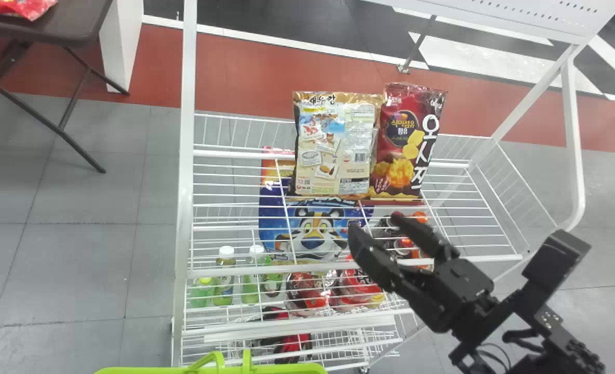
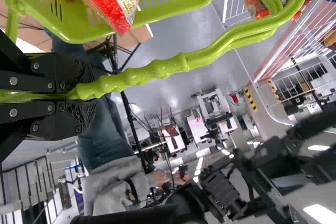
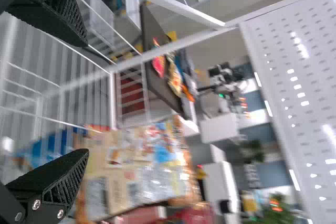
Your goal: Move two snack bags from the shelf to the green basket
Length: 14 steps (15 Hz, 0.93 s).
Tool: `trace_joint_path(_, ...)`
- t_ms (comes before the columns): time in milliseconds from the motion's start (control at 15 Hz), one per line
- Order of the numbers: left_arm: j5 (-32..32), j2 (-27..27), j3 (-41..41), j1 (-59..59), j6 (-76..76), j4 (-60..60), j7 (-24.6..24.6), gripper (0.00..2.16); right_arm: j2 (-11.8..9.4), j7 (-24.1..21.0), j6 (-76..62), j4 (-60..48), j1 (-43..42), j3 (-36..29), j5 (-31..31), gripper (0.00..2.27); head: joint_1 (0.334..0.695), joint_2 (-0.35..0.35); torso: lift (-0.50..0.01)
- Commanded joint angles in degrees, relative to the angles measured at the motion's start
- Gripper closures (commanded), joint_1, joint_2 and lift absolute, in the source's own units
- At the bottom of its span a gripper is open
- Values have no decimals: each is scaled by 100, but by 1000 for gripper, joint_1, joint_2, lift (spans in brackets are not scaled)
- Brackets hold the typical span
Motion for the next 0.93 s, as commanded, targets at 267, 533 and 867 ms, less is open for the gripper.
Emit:
trace_joint_path(267,220,0,272,-12,-35,43,-61,2148,5,-1378,-2431,502,368,1616,1769,113,695,-350,-16)
trace_joint_path(533,255,0,378,32,-53,34,-44,2148,5,-1422,-2133,520,438,1651,1717,113,695,-350,-16)
trace_joint_path(867,325,0,404,120,-176,43,-61,2148,5,-1721,-1799,397,508,1669,1673,113,695,-350,-16)
